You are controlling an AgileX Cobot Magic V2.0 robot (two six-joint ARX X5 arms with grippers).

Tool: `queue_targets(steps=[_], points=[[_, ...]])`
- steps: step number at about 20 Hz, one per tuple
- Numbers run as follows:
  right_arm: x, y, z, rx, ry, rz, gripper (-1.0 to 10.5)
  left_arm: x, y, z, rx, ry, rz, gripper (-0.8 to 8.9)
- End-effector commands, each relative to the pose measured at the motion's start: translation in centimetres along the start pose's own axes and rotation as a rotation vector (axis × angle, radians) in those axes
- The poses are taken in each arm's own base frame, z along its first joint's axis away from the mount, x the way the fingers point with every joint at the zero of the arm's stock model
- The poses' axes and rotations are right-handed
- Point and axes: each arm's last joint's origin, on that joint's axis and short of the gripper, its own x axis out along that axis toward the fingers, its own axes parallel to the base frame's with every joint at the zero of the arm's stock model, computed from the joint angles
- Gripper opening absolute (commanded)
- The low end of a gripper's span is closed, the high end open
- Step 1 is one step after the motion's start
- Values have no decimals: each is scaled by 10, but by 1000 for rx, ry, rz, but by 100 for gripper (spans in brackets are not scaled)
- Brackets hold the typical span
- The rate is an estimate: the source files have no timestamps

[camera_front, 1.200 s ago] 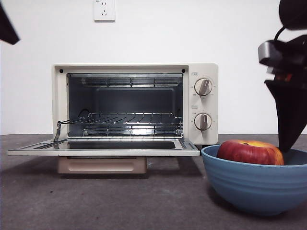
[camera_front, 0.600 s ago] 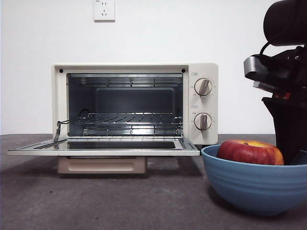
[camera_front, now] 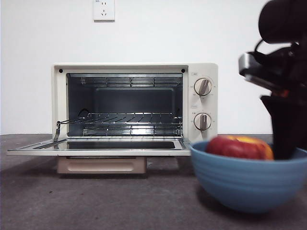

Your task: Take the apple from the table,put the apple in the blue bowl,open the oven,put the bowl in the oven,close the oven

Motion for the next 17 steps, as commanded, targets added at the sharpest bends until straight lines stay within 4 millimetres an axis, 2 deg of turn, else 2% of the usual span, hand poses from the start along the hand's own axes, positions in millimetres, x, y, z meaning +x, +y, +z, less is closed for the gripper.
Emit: queue_targets(steps=[1,4,6,13,17], points=[[-18,25,17,-2,-95,60,2,0,0,2,1,-10,-1,7],[-39,53,36,-13,-194,117,2,0,0,2,3,-12,-2,7],[-42,65,51,4,-225,127,2,0,0,3,6,-20,-3,7],[-20,85,112,135,-274,88,2,0,-1,4,15,-24,-4,7],[-10,94,138,219,-293,87,2,0,-1,3,16,-23,-6,7]])
